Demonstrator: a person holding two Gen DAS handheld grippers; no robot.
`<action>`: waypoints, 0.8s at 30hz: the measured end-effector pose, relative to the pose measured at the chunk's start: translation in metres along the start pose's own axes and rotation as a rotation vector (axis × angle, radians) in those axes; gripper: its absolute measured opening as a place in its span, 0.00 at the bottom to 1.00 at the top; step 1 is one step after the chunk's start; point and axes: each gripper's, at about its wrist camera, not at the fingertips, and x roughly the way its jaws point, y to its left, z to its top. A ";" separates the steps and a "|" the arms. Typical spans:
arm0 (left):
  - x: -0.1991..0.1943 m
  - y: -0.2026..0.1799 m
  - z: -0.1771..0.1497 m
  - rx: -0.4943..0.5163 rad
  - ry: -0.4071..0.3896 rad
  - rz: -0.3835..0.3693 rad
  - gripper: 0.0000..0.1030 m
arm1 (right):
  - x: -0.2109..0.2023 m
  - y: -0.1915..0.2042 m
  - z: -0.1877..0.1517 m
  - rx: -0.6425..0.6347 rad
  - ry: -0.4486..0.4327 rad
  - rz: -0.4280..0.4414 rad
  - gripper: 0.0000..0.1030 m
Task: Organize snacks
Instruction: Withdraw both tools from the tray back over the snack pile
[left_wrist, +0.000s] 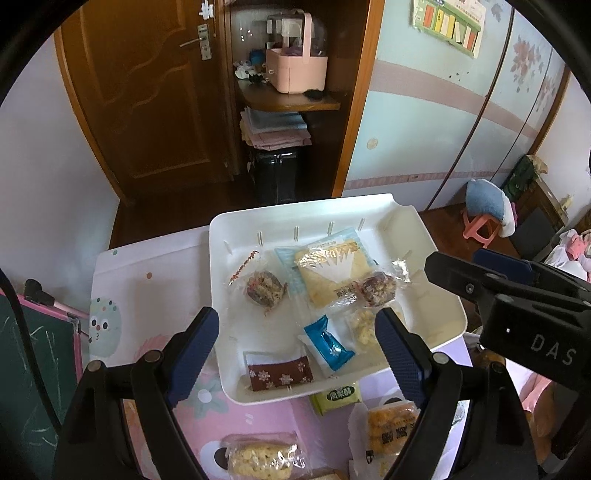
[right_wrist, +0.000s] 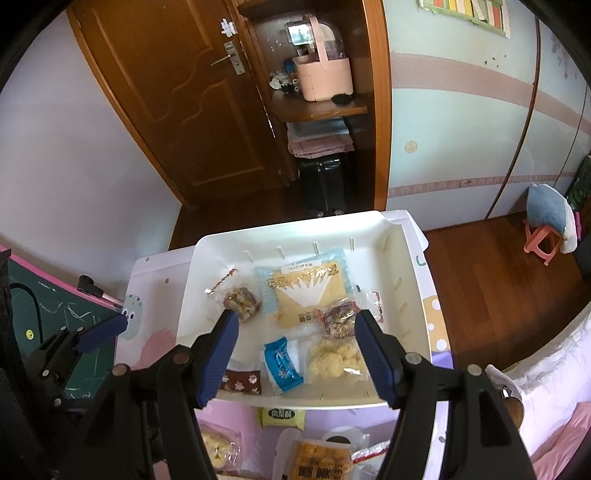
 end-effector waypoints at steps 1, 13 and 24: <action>-0.004 -0.001 -0.001 0.000 -0.004 0.000 0.83 | -0.004 0.001 -0.001 -0.002 -0.004 0.001 0.64; -0.065 -0.020 -0.040 0.001 -0.070 0.011 0.83 | -0.063 0.004 -0.038 -0.044 -0.048 0.021 0.64; -0.104 -0.031 -0.094 -0.012 -0.092 0.031 0.84 | -0.101 0.004 -0.088 -0.087 -0.043 0.037 0.64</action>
